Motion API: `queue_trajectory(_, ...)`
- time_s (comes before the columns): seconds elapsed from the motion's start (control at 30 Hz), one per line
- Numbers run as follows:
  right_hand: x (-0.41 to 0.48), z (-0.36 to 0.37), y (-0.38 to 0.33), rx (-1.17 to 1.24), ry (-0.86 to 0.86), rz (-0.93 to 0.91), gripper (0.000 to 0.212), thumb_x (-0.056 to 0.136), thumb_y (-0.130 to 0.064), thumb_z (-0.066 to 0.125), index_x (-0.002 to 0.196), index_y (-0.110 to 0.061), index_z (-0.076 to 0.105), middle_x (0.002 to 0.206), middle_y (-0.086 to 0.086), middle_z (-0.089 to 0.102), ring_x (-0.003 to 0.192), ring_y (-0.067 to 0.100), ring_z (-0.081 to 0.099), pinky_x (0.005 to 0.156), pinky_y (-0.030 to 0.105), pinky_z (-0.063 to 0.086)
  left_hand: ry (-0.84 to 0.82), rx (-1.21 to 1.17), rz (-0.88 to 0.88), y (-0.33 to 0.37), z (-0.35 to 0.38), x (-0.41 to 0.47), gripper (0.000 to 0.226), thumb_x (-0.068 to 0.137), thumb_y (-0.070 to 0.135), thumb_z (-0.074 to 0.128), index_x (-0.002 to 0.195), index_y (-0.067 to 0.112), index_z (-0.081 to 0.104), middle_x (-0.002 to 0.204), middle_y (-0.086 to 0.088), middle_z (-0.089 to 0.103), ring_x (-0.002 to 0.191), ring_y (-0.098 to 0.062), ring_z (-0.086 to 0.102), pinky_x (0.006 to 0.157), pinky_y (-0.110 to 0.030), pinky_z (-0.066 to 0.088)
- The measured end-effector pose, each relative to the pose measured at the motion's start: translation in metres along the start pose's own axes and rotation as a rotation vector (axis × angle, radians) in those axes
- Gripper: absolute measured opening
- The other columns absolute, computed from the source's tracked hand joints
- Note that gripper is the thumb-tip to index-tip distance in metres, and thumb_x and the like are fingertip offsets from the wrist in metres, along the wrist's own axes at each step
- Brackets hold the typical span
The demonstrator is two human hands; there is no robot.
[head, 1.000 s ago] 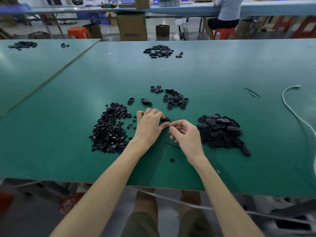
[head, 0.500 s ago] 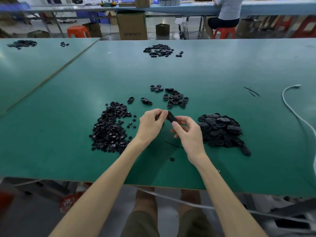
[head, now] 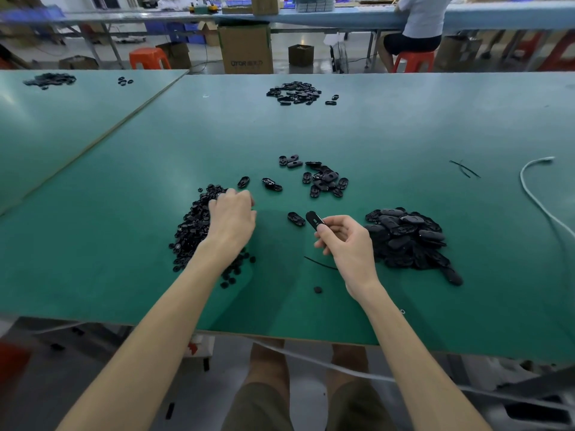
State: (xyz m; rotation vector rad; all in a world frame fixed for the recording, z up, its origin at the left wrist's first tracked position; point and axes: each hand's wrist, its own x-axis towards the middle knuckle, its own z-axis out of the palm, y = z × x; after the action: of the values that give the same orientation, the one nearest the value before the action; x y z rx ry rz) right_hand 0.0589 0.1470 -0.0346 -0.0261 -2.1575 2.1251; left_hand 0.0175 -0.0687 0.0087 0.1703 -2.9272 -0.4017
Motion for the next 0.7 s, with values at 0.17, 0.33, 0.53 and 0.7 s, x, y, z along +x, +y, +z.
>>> queue_trajectory(0.17,0.0,-0.001,0.001,-0.011,-0.003,0.0,0.005,0.098,-0.005,0.069,0.1,-0.009,0.068,0.082,0.004,0.075,0.068,0.011,0.071,0.058,0.022,0.052,-0.113,0.047,-0.08,-0.011,0.001,-0.002,0.006,0.099,0.014,0.066,0.104,0.011,0.066,0.111,-0.011,0.067,0.106,-0.031,0.059,0.098,-0.044,0.033)
queue_trajectory(0.33,-0.001,-0.001,0.001,-0.024,-0.008,-0.002,0.005,0.098,-0.006,0.068,0.1,-0.01,0.068,0.082,0.003,0.075,0.068,0.011,0.071,0.059,0.022,0.052,-0.069,0.014,-0.069,-0.01,0.001,-0.009,0.005,0.101,0.011,0.063,0.097,0.014,0.065,0.102,-0.004,0.072,0.099,-0.028,0.062,0.097,-0.043,0.031)
queue_trajectory(0.53,-0.001,-0.001,0.001,-0.008,0.001,-0.003,0.005,0.098,-0.005,0.068,0.1,-0.01,0.068,0.083,0.004,0.075,0.067,0.011,0.071,0.059,0.022,0.052,-0.115,-0.569,0.004,0.015,0.0,-0.018,0.002,0.101,0.016,0.064,0.099,0.015,0.065,0.091,0.004,0.071,0.08,-0.013,0.066,0.083,-0.026,0.049)
queue_trajectory(0.7,-0.002,-0.001,0.001,0.001,0.013,-0.012,0.005,0.098,-0.006,0.069,0.099,-0.011,0.068,0.082,0.004,0.075,0.066,0.011,0.07,0.058,0.022,0.052,-0.138,-0.948,0.042,0.046,0.019,-0.026,0.008,0.1,0.011,0.064,0.094,0.015,0.062,0.087,-0.003,0.075,0.063,-0.009,0.07,0.058,-0.014,0.045)
